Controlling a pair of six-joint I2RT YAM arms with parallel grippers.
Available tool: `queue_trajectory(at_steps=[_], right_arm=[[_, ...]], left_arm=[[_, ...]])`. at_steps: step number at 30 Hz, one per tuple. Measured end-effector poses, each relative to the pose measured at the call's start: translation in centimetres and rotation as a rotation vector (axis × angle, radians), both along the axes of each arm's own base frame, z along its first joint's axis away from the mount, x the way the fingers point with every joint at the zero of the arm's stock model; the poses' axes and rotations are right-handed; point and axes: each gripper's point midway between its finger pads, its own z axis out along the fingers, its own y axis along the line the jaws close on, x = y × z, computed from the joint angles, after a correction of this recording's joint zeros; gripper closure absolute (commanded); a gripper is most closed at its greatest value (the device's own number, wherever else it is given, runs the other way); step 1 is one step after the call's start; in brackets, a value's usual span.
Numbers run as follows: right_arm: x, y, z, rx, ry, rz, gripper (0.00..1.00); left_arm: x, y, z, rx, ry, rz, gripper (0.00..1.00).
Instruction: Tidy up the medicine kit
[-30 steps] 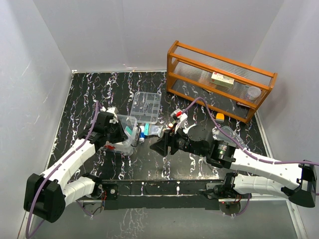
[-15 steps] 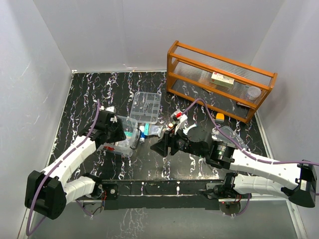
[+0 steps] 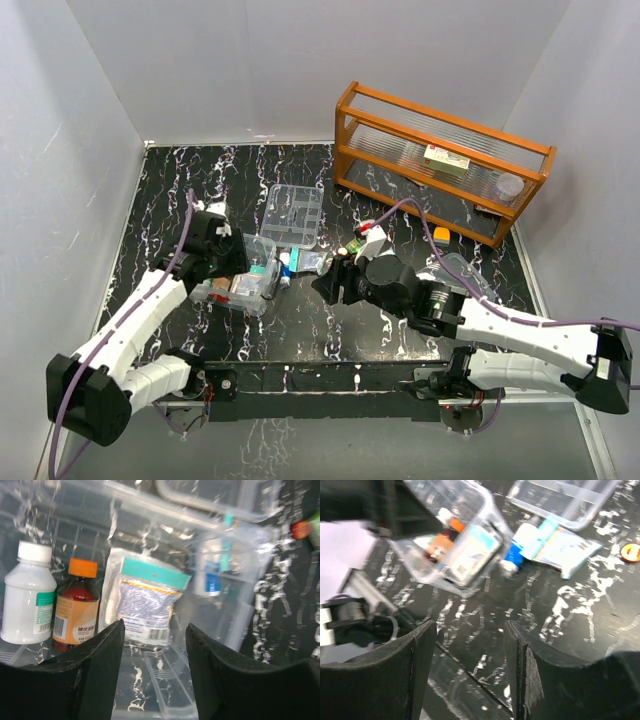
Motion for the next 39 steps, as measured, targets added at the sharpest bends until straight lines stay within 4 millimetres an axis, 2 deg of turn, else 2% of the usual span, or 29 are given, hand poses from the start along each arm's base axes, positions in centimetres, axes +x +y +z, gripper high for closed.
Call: queue_trajectory(at_steps=[3,7,10,13,15,18,26,30,35,39], right_arm=[[1.1,-0.6,-2.3,-0.121,0.020,-0.063,0.45],[2.2,-0.6,-5.4,-0.293,0.043,-0.090,0.50],[2.7,-0.8,-7.4,-0.399,0.061,-0.098,0.54],[3.6,-0.5,-8.6,-0.465,0.087,-0.123,0.56],[4.7,-0.2,-9.2,-0.485,0.110,-0.149,0.56],[7.0,-0.6,-10.2,-0.491,0.155,-0.209,0.56],[12.5,-2.0,-14.3,-0.480,0.291,-0.350,0.55],[13.5,-1.5,-15.7,-0.458,0.327,-0.355,0.57],[15.0,0.3,-16.9,-0.431,0.341,-0.342,0.61],[15.5,0.4,-18.0,-0.435,0.357,-0.349,0.64]], left_arm=[[0.5,-0.6,3.8,-0.048,-0.085,-0.019,0.43],[1.4,-1.1,11.9,-0.126,-0.283,-0.036,0.41],[0.9,-1.1,17.7,-0.184,-0.432,-0.048,0.40],[-0.4,-0.8,21.2,-0.227,-0.521,-0.055,0.38],[-1.2,-0.7,22.6,-0.252,-0.556,-0.058,0.37],[-2.2,-0.7,23.7,-0.286,-0.578,-0.061,0.36],[-3.6,-1.4,23.7,-0.361,-0.536,-0.071,0.35],[-4.1,-1.9,23.8,-0.407,-0.533,-0.076,0.35],[-4.4,-2.3,23.3,-0.441,-0.512,-0.076,0.35],[-4.3,-2.5,22.9,-0.450,-0.495,-0.070,0.35]])
